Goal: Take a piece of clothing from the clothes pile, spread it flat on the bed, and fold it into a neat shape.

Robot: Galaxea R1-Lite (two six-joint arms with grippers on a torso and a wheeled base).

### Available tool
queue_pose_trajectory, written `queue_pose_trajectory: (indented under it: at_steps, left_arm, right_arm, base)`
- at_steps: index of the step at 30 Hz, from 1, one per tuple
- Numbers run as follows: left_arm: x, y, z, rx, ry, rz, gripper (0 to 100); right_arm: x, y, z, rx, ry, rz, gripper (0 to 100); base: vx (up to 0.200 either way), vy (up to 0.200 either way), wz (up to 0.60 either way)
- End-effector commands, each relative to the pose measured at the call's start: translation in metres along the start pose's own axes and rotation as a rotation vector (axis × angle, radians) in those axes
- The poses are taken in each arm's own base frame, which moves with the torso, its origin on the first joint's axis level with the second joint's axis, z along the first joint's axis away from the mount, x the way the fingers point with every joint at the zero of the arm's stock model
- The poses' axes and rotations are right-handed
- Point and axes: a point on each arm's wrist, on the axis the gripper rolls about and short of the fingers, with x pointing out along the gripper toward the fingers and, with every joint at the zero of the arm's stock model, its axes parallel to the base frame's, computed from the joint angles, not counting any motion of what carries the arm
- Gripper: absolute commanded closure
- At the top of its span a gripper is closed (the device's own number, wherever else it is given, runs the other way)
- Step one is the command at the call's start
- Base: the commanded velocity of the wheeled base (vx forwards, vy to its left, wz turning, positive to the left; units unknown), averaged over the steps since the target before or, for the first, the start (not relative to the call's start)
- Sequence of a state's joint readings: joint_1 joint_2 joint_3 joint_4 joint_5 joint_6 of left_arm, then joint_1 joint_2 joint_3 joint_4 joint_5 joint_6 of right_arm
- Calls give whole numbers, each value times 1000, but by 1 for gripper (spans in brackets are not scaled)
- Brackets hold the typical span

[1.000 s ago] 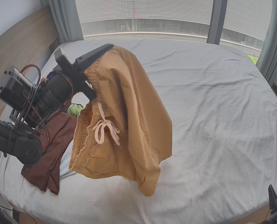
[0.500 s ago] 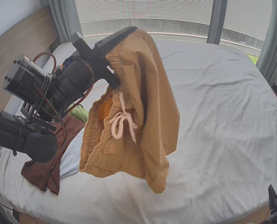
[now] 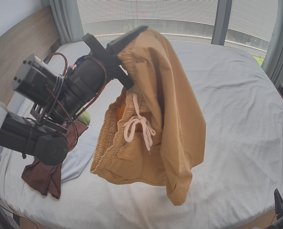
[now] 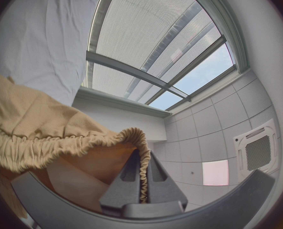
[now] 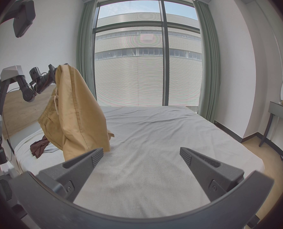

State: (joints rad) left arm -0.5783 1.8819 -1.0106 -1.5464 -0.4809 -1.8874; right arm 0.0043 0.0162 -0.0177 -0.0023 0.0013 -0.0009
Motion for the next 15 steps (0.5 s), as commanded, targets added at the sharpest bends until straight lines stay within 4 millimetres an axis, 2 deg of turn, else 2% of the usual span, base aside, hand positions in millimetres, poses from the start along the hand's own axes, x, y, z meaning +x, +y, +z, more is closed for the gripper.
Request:
queue_pose_trajectory:
  at_steps: [1, 5, 15]
  left_arm:
    - [-19, 46, 31, 53, -86, 123, 100]
    - [-35, 55, 46, 135, -132, 179, 100]
    - [-47, 53, 44, 199, -147, 213, 100]
  right_arm:
    - [0, 0, -5, -1, 2, 1, 0]
    - [0, 0, -5, -1, 1, 2, 0]
    - [0, 0, -5, -1, 1, 1, 0]
  base:
    - [0, 0, 0]
    - [0, 0, 0]
    - [0, 0, 0]
